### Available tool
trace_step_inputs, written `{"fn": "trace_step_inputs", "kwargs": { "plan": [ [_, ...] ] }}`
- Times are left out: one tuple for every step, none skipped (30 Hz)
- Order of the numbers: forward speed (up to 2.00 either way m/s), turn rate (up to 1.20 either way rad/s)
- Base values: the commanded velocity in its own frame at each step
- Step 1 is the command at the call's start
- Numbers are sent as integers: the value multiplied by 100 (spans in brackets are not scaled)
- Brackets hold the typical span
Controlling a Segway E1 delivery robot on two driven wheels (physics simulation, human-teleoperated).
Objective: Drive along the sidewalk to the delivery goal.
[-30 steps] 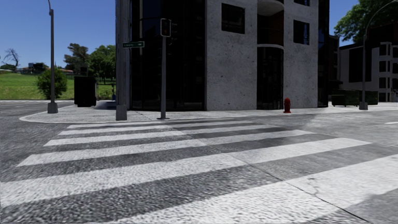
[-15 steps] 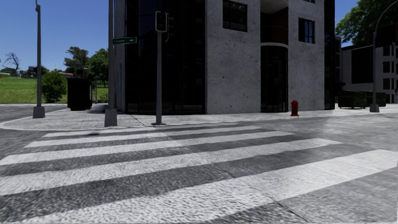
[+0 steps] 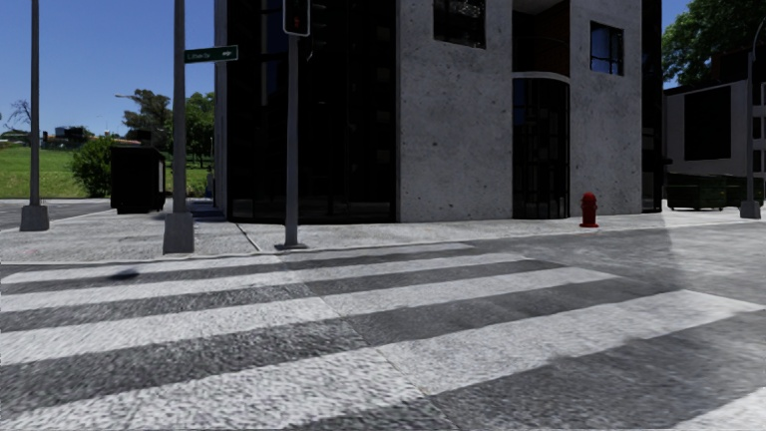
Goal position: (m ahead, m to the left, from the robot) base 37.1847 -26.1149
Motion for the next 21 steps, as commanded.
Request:
{"fn": "trace_step_inputs", "kwargs": {
  "plan": [
    [200, 0],
    [200, 0],
    [200, 0],
    [200, 0],
    [200, 0],
    [200, 0],
    [200, 0],
    [200, 0],
    [200, 0],
    [200, 0],
    [200, 0],
    [200, 0],
    [200, 0],
    [200, 0],
    [200, 0],
    [200, 0],
    [200, 0],
    [200, 0],
    [200, 0],
    [200, 0],
    [200, 0]
  ]
}}
